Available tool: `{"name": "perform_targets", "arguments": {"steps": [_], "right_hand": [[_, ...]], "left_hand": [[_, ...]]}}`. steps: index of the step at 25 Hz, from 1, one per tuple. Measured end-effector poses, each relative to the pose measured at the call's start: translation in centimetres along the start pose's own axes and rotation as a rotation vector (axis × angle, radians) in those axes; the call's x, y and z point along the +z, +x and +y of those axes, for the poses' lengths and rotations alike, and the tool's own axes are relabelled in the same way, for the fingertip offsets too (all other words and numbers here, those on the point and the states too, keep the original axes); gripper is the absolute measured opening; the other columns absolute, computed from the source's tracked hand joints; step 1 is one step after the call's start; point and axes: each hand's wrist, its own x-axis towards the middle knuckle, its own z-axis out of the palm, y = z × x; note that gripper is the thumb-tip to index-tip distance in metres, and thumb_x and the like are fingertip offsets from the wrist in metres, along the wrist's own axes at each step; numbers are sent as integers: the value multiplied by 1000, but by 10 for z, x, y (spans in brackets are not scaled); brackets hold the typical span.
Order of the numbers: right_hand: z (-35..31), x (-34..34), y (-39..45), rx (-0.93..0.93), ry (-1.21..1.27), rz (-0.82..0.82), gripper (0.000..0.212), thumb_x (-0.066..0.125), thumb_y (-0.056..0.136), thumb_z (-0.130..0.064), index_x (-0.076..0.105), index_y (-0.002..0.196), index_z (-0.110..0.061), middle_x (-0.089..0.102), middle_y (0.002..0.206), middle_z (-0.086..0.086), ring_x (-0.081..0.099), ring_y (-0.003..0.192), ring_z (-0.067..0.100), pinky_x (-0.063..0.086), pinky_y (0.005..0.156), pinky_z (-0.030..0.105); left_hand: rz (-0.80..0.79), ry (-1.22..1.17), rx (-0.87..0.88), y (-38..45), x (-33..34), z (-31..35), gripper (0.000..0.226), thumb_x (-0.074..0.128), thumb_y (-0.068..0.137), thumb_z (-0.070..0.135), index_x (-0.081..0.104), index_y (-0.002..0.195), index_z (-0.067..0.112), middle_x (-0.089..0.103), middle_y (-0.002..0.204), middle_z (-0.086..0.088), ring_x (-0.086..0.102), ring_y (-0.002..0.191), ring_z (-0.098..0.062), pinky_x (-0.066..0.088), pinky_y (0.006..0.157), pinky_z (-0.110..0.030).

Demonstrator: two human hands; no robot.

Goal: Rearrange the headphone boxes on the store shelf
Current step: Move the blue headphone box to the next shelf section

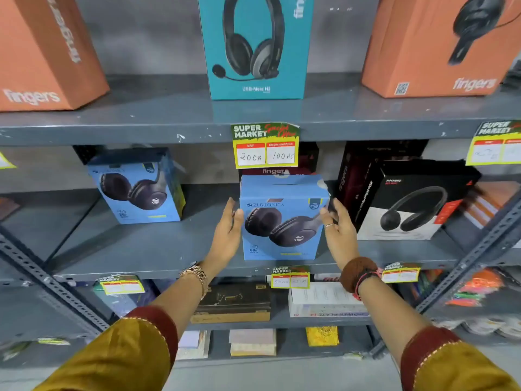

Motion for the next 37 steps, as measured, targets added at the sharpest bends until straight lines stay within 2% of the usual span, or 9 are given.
{"name": "perform_targets", "arguments": {"steps": [3,7,9,12,16,25,31,34,37], "right_hand": [[10,6,9,77,73,-82,46,40,97,-33,35,141,-20,46,139,-5,43,123,7,31,105,21],[28,12,14,86,46,-137,39,39,97,-33,45,133,-21,57,130,-3,52,116,11,39,107,31],[29,12,16,85,41,-113,37,39,97,-29,48,132,-17,58,128,0,53,114,11,40,102,25],[25,9,17,97,9,-101,35,41,97,-28,53,127,-13,61,120,-1,55,108,12,42,87,7],[19,-6,13,133,-131,-29,35,44,93,-43,63,114,-22,68,109,-1,59,103,18,47,92,35],[-34,-23,-26,54,-306,-2,33,46,91,-49,67,80,-25,61,67,0,53,70,19,37,61,28],[-70,57,-38,-34,-272,-102,47,47,90,-49,57,68,-9,58,62,8,49,61,20,37,58,27],[-87,127,-45,-71,-206,-185,39,48,91,-45,60,68,-15,56,59,2,49,60,18,35,55,25],[-97,201,-52,-49,-105,-240,27,49,91,-41,68,86,-22,56,65,-6,49,64,14,36,56,23]], "left_hand": [[-62,-83,25,17,3,-16,52,35,100,28,18,149,21,37,151,3,38,136,-12,32,112,-26],[-81,-95,-4,25,8,-36,51,47,97,21,30,144,20,53,138,-1,53,125,-17,47,103,-34],[-40,-122,-11,27,9,-38,49,51,95,21,35,142,21,57,134,0,57,120,-19,53,96,-32],[0,-104,-38,24,9,-35,48,55,93,30,41,139,31,63,125,7,65,107,-19,55,90,-47],[61,2,-72,10,9,-25,49,55,84,55,46,131,44,64,124,14,65,106,-19,55,86,-51],[83,31,-50,-33,-17,-8,50,52,74,71,54,119,49,71,113,7,66,106,-18,57,81,-50],[170,-16,-61,-49,-106,-23,32,56,83,55,59,114,46,72,110,9,66,105,-16,57,83,-47],[147,-21,-51,-46,-175,-48,35,55,89,43,50,123,50,72,112,7,67,104,-15,57,82,-44],[109,-56,-97,-35,-240,-78,39,53,95,24,46,128,42,70,115,2,67,104,-19,58,79,-47]]}}
